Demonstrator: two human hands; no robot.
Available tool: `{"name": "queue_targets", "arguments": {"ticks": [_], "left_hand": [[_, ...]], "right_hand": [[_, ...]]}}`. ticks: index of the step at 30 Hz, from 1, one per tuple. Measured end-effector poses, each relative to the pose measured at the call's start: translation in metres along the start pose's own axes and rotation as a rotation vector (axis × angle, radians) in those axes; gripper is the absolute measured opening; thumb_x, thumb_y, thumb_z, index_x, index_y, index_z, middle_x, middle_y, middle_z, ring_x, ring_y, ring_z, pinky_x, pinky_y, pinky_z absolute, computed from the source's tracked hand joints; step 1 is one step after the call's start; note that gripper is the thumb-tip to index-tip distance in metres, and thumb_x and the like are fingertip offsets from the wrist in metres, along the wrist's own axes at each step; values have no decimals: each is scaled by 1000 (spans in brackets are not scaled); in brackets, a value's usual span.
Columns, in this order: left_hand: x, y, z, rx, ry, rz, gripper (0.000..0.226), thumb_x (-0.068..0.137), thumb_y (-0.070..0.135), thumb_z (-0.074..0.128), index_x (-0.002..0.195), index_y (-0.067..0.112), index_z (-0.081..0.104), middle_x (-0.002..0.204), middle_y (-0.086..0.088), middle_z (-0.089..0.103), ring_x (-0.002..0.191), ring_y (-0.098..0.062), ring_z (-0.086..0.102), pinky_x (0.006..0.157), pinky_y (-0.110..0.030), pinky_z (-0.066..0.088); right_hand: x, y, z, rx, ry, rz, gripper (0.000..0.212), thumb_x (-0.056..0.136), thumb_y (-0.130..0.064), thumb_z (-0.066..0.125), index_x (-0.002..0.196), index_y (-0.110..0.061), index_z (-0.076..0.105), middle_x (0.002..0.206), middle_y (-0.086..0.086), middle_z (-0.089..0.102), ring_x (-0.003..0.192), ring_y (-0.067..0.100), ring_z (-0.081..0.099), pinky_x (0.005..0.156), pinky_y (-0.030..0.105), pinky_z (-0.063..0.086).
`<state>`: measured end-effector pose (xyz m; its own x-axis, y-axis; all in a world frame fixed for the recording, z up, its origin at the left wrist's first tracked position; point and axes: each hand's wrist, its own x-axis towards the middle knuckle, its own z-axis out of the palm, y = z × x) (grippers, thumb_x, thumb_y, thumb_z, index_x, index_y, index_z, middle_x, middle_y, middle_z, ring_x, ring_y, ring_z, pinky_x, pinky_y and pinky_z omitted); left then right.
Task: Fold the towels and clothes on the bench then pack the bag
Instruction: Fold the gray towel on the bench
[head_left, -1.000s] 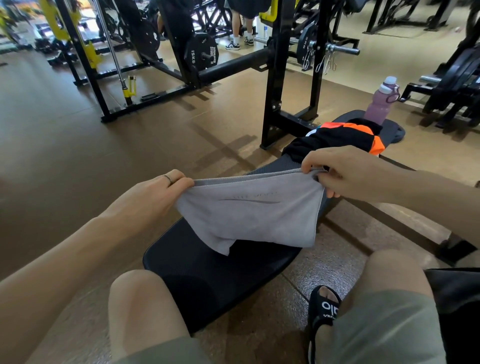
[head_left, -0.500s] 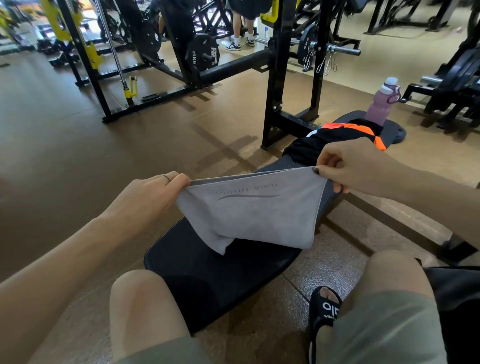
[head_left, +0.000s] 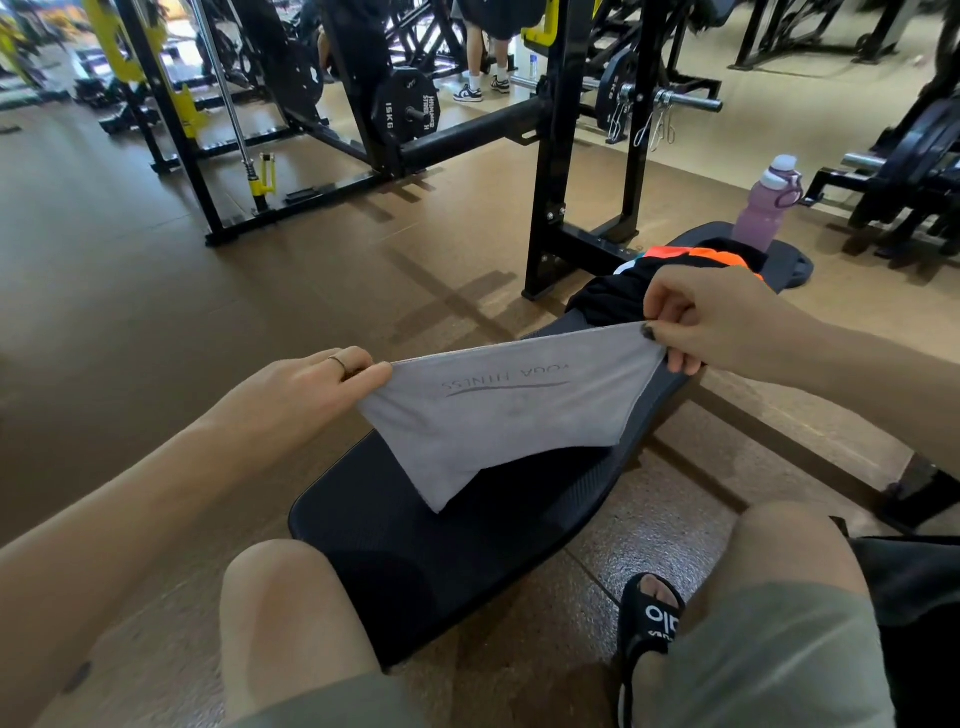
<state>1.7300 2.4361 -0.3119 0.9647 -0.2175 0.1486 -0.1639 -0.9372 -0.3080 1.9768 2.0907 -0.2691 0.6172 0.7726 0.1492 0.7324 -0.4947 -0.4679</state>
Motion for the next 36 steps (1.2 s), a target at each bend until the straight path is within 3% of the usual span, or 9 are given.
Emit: {"name": "queue_targets", "arguments": {"ticks": [8, 15, 22, 25, 29, 33, 36], "left_hand": [[3, -4, 0, 37, 36, 43, 51, 71, -20, 53, 116, 2, 60, 112, -12, 56, 88, -29, 61, 58, -41, 58], [17, -7, -8, 39, 138, -132, 58, 62, -28, 61, 112, 2, 60, 106, -15, 57, 84, -33, 60, 57, -42, 55], [28, -17, 2, 77, 85, -170, 62, 58, -31, 55, 110, 3, 54, 100, -16, 53, 76, -33, 55, 51, -43, 52], [45, -31, 6, 77, 92, -221, 63, 59, -30, 61, 110, 5, 50, 94, -16, 53, 73, -34, 58, 48, -43, 52], [74, -57, 8, 60, 129, -363, 58, 67, -28, 60, 113, 5, 46, 88, -17, 52, 67, -33, 52, 50, -44, 48], [69, -72, 2, 83, 147, -458, 59, 70, -26, 59, 122, 0, 54, 106, -23, 55, 82, -43, 60, 60, -47, 48], [45, -49, 13, 91, 141, -342, 61, 68, -24, 66, 123, 1, 57, 112, -20, 56, 84, -39, 61, 61, -46, 56]], "right_hand": [[4, 4, 1, -116, -50, -31, 13, 97, -11, 58, 88, -18, 66, 54, -8, 67, 46, 3, 64, 53, 9, 48], [15, 9, 3, -129, 36, -46, 15, 99, -9, 54, 90, -19, 60, 53, -12, 65, 45, -1, 63, 54, 15, 50], [34, 13, 10, -64, -95, 52, 14, 97, -4, 52, 93, -16, 60, 63, -4, 71, 51, 3, 68, 57, 21, 53], [67, 20, 19, -48, -36, 67, 16, 95, -2, 53, 91, -16, 59, 74, 3, 73, 58, 6, 71, 61, 27, 58], [129, 26, 39, 34, 148, 149, 13, 85, 2, 58, 90, -8, 64, 93, 11, 70, 85, 26, 70, 81, 47, 58], [145, 23, 53, 69, 387, 97, 14, 87, -2, 55, 91, -9, 66, 94, 5, 66, 90, 21, 61, 76, 33, 48], [118, 34, 72, 111, 348, 43, 10, 87, 1, 57, 89, -6, 64, 90, 8, 67, 84, 21, 61, 75, 37, 50]]}}
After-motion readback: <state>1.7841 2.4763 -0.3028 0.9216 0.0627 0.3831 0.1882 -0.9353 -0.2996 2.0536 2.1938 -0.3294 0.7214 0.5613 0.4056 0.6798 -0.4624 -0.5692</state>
